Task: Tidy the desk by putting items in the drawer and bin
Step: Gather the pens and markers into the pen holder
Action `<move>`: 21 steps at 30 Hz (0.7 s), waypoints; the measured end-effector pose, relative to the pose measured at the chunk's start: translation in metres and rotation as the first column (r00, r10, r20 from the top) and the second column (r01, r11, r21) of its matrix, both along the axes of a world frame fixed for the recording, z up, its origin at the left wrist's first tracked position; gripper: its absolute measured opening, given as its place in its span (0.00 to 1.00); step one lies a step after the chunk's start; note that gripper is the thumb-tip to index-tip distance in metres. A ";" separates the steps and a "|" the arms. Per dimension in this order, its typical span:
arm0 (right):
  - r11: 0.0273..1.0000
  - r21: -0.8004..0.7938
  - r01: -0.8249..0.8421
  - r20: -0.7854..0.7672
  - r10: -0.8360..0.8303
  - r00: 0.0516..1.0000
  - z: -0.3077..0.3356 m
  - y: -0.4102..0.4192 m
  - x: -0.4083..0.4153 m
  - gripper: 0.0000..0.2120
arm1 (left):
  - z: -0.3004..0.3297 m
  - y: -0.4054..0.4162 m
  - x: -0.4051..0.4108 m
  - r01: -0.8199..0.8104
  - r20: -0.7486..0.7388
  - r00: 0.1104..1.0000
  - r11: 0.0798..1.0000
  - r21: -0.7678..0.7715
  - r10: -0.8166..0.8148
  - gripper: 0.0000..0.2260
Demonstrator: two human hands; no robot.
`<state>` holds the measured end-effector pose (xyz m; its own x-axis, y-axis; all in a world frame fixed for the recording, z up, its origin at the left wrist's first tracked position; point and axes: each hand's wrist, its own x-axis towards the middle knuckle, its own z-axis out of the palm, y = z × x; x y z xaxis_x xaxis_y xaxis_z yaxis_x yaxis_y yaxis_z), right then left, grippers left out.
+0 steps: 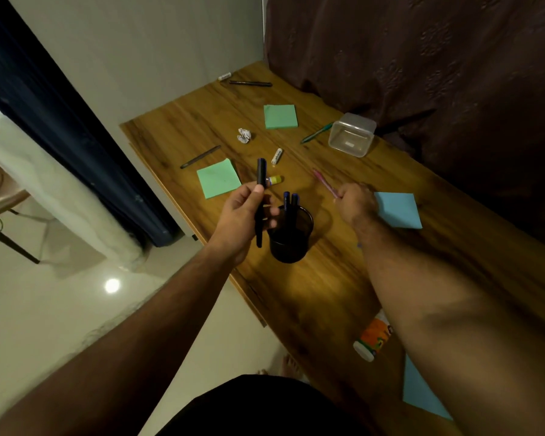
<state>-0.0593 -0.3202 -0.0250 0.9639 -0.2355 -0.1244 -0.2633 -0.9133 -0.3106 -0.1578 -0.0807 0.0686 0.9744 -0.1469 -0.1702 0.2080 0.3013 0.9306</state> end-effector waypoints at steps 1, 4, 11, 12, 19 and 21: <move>0.999 0.037 0.018 0.005 -0.018 1.000 0.001 0.000 -0.003 0.10 | 0.001 -0.001 0.001 -0.008 0.003 1.000 1.000 -0.013 0.008 0.08; 0.966 0.231 0.113 0.070 -0.133 0.989 0.010 0.000 -0.012 0.07 | 0.001 -0.004 0.006 -0.058 0.023 0.998 0.998 0.020 0.058 0.05; 0.820 0.571 0.030 0.367 -0.288 0.884 0.076 -0.007 -0.034 0.04 | -0.008 -0.007 0.021 -0.184 0.217 0.970 0.909 0.375 0.107 0.05; 0.798 0.602 -0.007 0.396 -0.291 0.871 0.086 -0.007 -0.038 0.03 | -0.011 -0.007 0.022 -0.202 0.236 0.966 0.882 0.425 0.108 0.05; 0.702 0.672 -0.236 0.509 -0.206 0.836 0.133 0.017 -0.068 0.02 | -0.024 -0.005 0.018 -0.248 0.290 0.955 0.708 0.662 0.063 0.04; 0.701 0.665 -0.260 0.477 -0.130 0.869 0.128 0.027 -0.072 0.02 | -0.030 -0.003 0.017 -0.228 0.280 0.960 0.653 0.723 0.026 0.04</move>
<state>-0.1313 -0.2935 0.1032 0.9514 -0.2032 0.2314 0.1388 -0.3877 -0.9113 -0.1412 -0.0837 0.0388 0.9966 0.0579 0.0586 -0.0216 -0.5029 0.8641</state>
